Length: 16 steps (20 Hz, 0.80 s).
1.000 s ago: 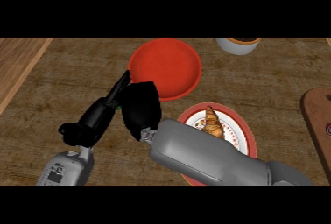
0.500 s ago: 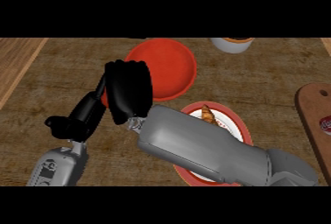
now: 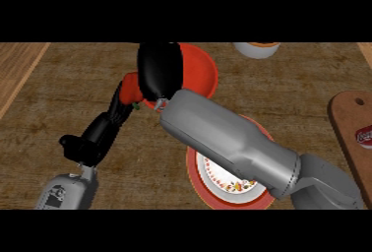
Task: Pick the bell pepper from the plate and place it in the bowl
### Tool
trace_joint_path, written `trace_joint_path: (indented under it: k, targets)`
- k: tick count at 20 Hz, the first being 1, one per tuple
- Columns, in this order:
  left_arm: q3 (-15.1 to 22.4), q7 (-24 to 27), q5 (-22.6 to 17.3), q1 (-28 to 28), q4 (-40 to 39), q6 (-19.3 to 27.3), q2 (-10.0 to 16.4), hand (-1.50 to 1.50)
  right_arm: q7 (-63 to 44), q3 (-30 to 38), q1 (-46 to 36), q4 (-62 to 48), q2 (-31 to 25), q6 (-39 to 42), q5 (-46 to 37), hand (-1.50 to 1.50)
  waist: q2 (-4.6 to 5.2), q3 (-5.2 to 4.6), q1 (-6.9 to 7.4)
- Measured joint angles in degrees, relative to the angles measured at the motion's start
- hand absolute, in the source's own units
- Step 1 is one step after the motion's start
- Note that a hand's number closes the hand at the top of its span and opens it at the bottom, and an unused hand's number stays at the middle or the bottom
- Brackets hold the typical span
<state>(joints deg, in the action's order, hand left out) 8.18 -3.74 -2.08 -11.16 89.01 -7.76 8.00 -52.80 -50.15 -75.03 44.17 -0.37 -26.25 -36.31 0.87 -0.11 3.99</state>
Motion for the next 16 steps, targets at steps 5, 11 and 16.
trace_joint_path:
  k: [5, 11, 16]
  targets:
    - [1.8, 0.3, 1.1, 0.4, -0.9, -0.3, -1.0, 0.00, 4.0, 1.2, -1.4, -9.1, 0.1, -3.2, 0.5, 1.50, 0.20, 0.01, 0.00]
    - [2.7, -0.1, 1.0, 0.4, -0.1, -1.2, -1.3, 0.00, 11.0, 7.4, 1.0, -14.9, 0.3, 2.8, 10.2, -1.50, 0.76, 0.04, 0.77]
    - [3.2, 0.2, 1.2, 0.5, 0.0, -1.5, -1.7, 0.00, 21.9, 12.3, 2.3, -18.5, 0.3, 4.3, 16.0, -1.50, 0.87, 0.09, 0.84]
